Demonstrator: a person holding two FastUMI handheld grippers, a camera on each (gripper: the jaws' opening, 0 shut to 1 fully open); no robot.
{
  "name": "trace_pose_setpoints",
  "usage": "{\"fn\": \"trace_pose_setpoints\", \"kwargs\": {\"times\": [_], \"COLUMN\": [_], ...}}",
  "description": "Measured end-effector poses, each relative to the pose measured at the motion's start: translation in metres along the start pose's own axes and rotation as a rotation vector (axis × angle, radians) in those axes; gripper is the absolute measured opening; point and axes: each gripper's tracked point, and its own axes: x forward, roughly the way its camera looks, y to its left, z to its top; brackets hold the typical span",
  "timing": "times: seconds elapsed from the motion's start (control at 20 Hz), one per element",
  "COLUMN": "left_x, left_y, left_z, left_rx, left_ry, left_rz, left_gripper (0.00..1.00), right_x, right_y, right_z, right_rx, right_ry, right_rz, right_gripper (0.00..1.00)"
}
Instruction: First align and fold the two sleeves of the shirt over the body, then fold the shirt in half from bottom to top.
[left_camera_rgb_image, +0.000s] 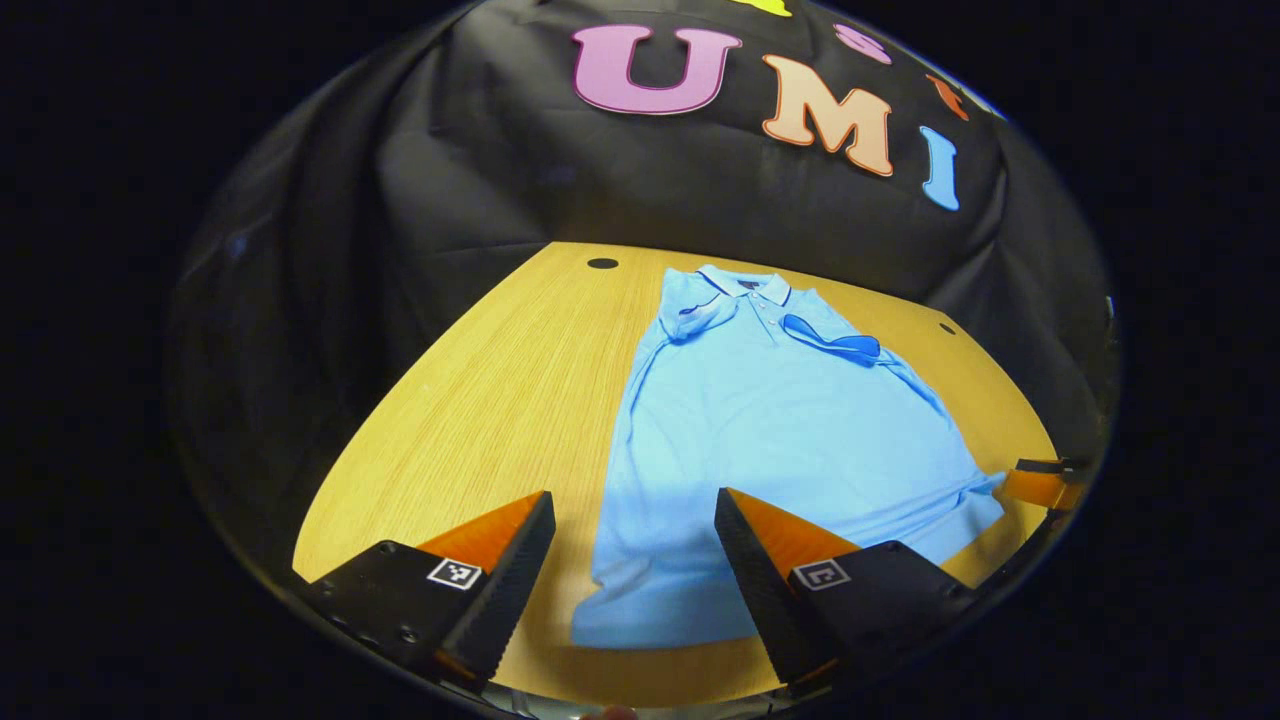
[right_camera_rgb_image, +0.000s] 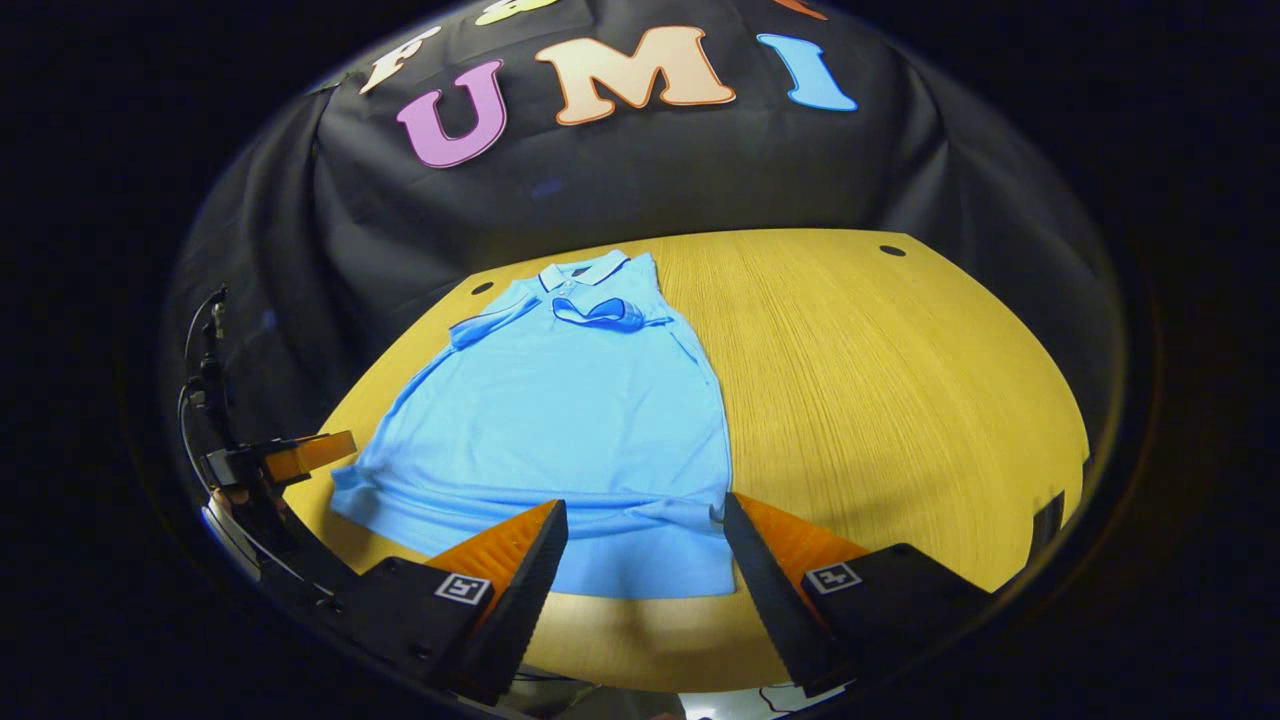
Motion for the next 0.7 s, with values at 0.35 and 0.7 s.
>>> {"fn": "trace_pose_setpoints", "kwargs": {"times": [0.35,0.7], "left_x": [0.009,0.019], "left_y": [-0.023,-0.028], "left_z": [-0.025,-0.027], "left_rx": [-0.007,-0.033], "left_ry": [0.01,-0.024], "left_rz": [0.016,0.052], "left_gripper": [0.97,0.98], "right_x": [0.029,0.034], "right_y": [0.007,0.01], "right_z": [-0.01,-0.018], "right_rx": [-0.031,0.007], "right_ry": [-0.005,-0.028], "right_rz": [0.03,0.024], "right_gripper": [0.98,0.98]}}
